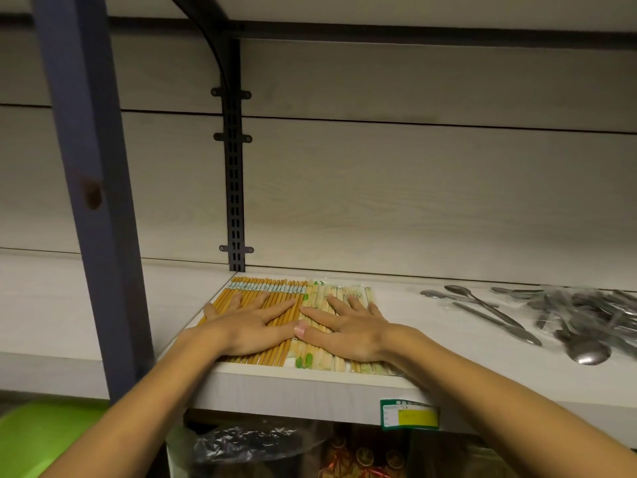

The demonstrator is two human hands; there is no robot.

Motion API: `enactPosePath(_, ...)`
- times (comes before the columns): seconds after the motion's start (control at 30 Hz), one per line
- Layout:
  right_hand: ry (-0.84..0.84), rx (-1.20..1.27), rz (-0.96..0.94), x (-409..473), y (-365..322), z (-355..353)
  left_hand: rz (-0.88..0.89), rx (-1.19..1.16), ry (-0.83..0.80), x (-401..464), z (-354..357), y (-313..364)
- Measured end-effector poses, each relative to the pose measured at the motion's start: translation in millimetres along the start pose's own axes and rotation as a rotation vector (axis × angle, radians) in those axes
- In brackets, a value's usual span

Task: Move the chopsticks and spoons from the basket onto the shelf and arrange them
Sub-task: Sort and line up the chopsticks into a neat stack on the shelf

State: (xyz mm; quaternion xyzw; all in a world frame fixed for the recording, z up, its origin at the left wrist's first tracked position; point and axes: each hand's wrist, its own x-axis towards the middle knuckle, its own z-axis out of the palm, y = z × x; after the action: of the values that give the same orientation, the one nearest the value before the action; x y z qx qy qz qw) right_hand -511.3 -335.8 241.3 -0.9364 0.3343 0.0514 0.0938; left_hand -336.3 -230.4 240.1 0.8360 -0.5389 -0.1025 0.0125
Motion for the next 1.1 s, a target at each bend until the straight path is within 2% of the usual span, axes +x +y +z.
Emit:
enactPosePath(0.17, -0.006, 0.072, -0.024, -6.0, -4.1, -9.0, 0.003, -0.001, 0.006, -3.3, -0.4, -0.3)
enactPosePath(0.3, 0.074, 0.159, -0.038, -10.6, -6.5, -10.6, -0.002, 0.001, 0.017, -4.3, -0.4, 0.5)
enactPosePath(0.47, 0.151, 0.063, -0.071, -14.0, -6.9, -10.2, -0.010, 0.012, 0.014, -6.9, -1.6, 2.2)
enactPosePath(0.63, 0.321, 0.045, -0.145, -24.6, -5.2, -13.9, 0.008, 0.001, 0.012, -11.3, -3.5, 3.7)
enactPosePath(0.7, 0.284, 0.021, -0.103, -28.7, -1.7, -14.9, 0.013, -0.001, 0.007, -13.0, -5.3, 5.5)
enactPosePath(0.87, 0.036, 0.022, 0.032, -33.0, 0.6, -4.1, 0.017, 0.011, 0.001, -15.0, -6.6, 5.4)
enactPosePath(1.1, 0.044, 0.094, 0.043, -35.4, -2.5, -7.2, 0.056, 0.019, -0.008, -20.5, -7.9, 2.0)
